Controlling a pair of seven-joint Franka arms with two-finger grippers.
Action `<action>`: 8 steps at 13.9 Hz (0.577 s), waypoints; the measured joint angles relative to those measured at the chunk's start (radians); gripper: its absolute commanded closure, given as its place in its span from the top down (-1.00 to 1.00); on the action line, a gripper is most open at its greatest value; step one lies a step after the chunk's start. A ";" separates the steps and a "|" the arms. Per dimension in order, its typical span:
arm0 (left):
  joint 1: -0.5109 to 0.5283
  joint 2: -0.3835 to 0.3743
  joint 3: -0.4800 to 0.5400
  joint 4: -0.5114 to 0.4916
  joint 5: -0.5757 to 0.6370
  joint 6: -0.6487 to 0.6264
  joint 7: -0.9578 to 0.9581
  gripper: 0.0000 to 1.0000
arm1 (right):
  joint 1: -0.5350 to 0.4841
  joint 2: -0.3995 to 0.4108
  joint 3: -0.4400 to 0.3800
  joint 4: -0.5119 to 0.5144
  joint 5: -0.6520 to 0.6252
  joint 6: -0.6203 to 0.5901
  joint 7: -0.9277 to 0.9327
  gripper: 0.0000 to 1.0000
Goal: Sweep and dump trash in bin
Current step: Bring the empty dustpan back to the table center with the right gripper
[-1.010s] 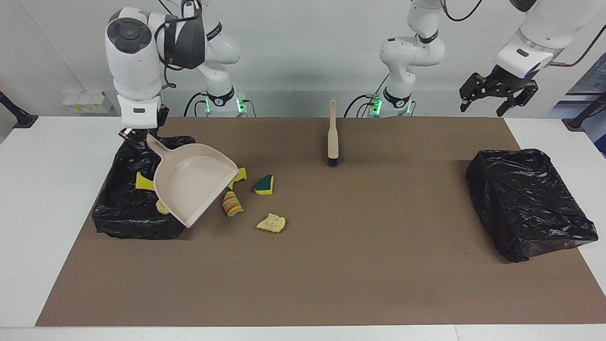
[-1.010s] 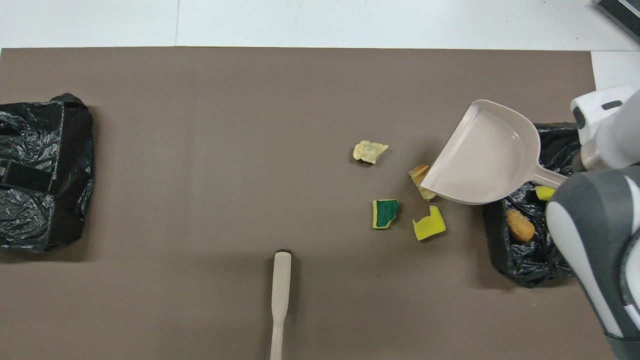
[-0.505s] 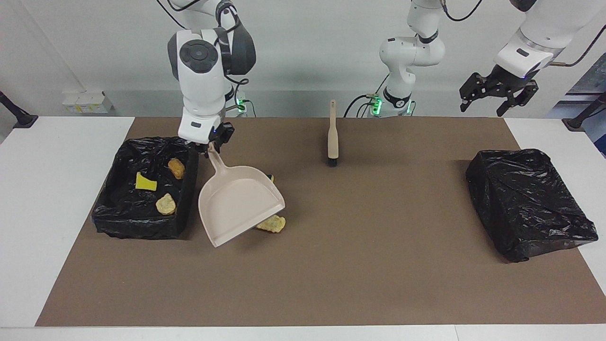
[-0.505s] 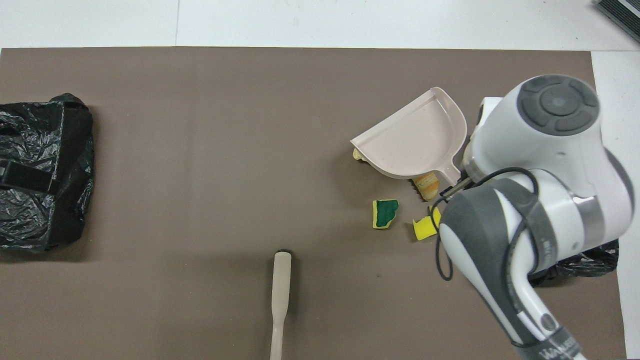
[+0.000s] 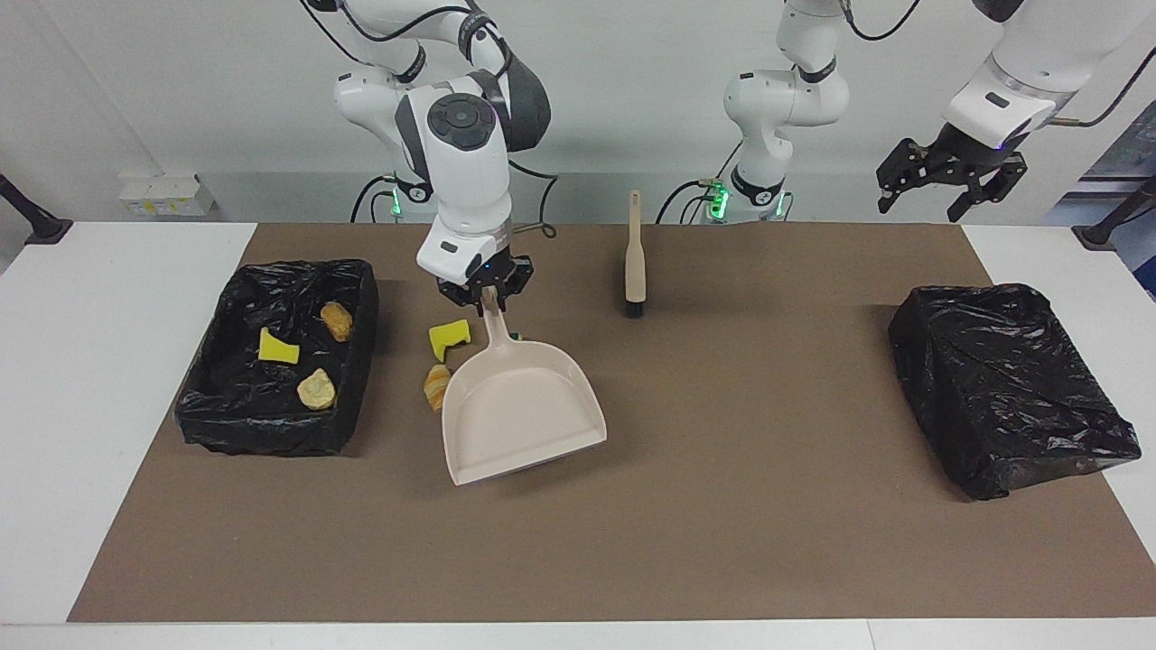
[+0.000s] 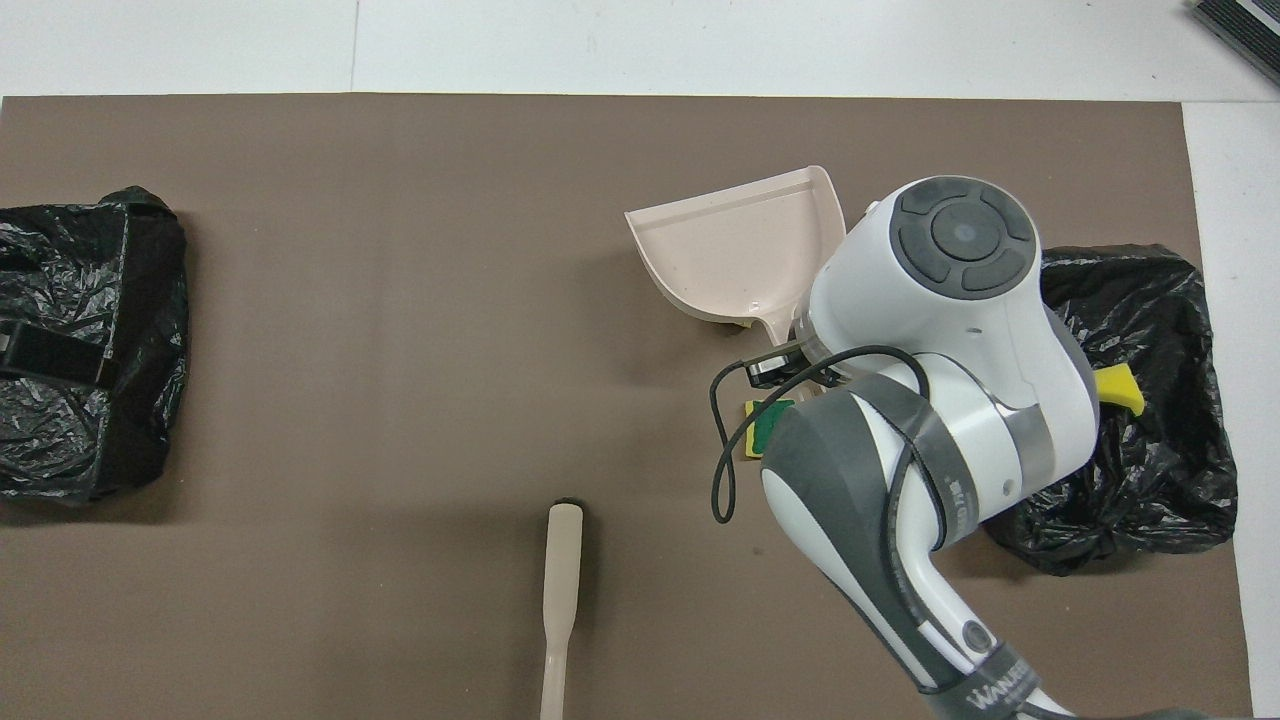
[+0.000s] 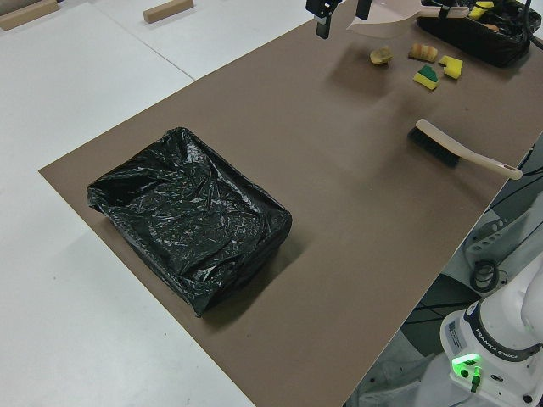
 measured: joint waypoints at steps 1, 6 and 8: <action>0.000 0.000 0.000 0.000 0.000 0.000 0.000 1.00 | 0.016 0.015 -0.001 0.008 0.002 0.004 0.048 -1.00; 0.000 0.000 0.000 0.000 0.000 0.000 0.000 1.00 | 0.165 0.194 -0.002 0.149 -0.007 0.032 0.340 -1.00; 0.000 0.000 0.000 0.000 0.000 0.000 0.000 1.00 | 0.220 0.284 -0.004 0.234 -0.018 0.035 0.422 -1.00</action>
